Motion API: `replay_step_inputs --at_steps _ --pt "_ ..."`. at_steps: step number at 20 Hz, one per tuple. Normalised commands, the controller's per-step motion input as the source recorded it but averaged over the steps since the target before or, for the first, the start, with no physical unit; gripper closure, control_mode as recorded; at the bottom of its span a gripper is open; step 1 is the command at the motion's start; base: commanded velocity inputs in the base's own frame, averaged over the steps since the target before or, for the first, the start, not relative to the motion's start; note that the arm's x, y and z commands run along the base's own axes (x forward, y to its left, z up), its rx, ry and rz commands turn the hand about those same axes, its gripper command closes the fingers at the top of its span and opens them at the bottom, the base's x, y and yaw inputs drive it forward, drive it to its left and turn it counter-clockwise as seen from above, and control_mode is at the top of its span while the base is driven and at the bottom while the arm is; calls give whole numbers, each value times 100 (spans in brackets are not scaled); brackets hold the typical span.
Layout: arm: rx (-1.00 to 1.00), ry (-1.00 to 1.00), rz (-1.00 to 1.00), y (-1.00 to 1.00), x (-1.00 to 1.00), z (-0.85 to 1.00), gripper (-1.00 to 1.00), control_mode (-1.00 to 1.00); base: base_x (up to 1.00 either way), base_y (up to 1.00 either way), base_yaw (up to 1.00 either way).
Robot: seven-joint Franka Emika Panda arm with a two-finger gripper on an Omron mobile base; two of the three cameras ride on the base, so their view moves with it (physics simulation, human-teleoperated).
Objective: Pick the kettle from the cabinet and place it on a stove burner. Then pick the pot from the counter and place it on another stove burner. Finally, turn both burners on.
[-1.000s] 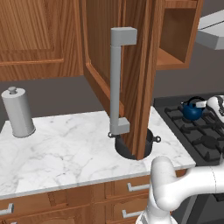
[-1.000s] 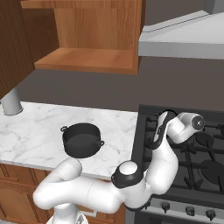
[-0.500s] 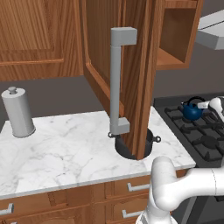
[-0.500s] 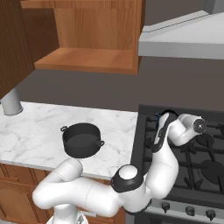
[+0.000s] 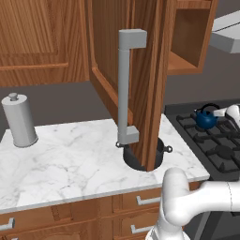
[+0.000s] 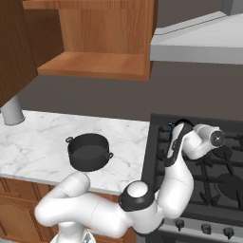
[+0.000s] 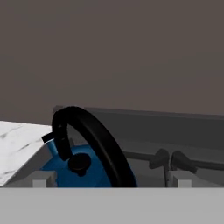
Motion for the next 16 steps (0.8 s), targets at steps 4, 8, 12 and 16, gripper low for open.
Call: replay_step_inputs --at_steps 4,8,12,16 --pt "-7 0 0 0 -24 29 -100 -100 0 0 0" --pt "-9 1 0 0 -22 30 -100 -100 0 0 0" --pt "-9 2 0 4 -21 24 -100 -100 0 0 0" --pt "-10 1 0 17 -24 24 -100 -100 0 0 0"
